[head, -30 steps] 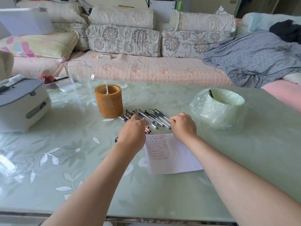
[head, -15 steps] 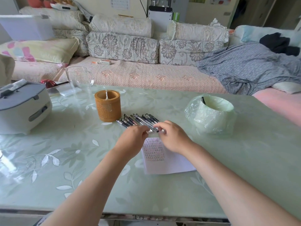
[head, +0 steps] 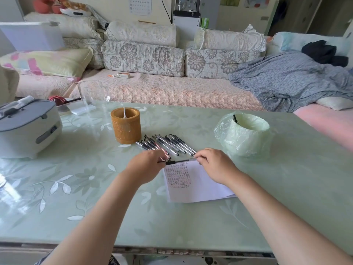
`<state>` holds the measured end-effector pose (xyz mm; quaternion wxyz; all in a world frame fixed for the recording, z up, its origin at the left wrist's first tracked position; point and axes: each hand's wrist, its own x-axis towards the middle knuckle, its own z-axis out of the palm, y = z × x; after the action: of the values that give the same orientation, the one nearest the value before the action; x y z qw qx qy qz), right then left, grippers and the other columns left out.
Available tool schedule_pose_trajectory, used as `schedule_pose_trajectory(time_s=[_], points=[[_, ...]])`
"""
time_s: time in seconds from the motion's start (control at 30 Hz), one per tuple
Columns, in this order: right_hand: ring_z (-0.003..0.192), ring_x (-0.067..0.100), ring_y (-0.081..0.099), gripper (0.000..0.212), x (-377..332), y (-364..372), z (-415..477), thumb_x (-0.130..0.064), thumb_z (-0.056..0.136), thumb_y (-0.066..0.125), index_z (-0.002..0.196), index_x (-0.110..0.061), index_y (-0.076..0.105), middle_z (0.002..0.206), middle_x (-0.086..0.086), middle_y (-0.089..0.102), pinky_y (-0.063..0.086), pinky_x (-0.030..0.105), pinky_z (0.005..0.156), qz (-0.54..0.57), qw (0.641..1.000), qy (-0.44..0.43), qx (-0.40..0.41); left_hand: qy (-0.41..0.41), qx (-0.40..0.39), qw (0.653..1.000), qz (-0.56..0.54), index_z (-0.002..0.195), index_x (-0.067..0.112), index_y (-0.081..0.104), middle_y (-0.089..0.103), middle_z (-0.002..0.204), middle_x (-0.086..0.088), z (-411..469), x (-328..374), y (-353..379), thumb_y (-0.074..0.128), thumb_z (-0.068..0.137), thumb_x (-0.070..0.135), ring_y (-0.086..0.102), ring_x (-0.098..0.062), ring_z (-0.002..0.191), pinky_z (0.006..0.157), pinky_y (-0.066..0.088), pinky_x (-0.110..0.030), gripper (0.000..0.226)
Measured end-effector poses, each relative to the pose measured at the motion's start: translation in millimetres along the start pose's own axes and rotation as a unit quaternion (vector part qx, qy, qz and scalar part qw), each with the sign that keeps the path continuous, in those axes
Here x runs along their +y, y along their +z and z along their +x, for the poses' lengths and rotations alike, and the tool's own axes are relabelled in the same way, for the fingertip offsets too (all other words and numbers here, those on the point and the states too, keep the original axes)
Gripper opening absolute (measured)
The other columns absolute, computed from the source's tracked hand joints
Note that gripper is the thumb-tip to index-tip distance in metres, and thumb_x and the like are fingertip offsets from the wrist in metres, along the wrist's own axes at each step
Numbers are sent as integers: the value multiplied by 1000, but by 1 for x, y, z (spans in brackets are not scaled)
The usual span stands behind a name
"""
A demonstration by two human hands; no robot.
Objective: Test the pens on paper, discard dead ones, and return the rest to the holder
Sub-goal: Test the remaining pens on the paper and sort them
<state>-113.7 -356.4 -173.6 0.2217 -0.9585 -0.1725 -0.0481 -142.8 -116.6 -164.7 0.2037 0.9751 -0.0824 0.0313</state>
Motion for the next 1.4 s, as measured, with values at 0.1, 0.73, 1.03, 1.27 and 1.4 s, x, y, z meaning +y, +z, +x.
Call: schedule_pose_trajectory(time_s=[0.1, 0.73, 1.03, 1.27, 1.4], points=[[100, 18, 60, 21, 2, 1, -1, -23, 95, 51, 106, -23, 69, 108, -5, 67, 47, 31, 85, -10, 1000, -1, 0, 3, -4, 1000, -12, 110, 25, 68, 70, 103, 5, -1, -1, -2, 60, 93, 26, 62, -16, 90, 80, 51, -30, 19], [80, 4, 51, 6, -26, 4, -4, -26, 91, 62, 95, -22, 65, 87, -11, 54, 35, 21, 69, 92, 991, -64, -67, 106, 38, 988, -104, 98, 24, 64, 63, 87, 13, 0, 22, 14, 69, 85, 21, 59, -4, 77, 67, 46, -15, 14], [88, 25, 59, 23, -28, 3, -12, -37, 99, 46, 94, -23, 63, 93, 2, 67, 38, 33, 66, -11, 994, -82, -66, 82, 26, 985, -148, 90, 23, 69, 66, 77, 17, -2, 25, 18, 69, 86, 19, 61, 1, 74, 66, 48, -14, 7], [88, 26, 60, 27, -27, 2, -14, -50, 97, 42, 103, -32, 61, 91, -3, 69, 44, 33, 68, -61, 995, -69, -32, 86, 29, 981, -173, 87, 22, 69, 70, 79, 9, -1, 24, 17, 71, 85, 15, 62, -2, 73, 65, 45, -9, 8], [93, 21, 60, 27, -27, 6, -17, -49, 96, 45, 109, -33, 63, 97, -5, 68, 43, 32, 72, -16, 996, -36, -78, 83, 14, 988, -127, 92, 20, 68, 65, 80, 12, 1, 22, 17, 69, 87, 16, 60, -3, 75, 63, 42, -7, 6]])
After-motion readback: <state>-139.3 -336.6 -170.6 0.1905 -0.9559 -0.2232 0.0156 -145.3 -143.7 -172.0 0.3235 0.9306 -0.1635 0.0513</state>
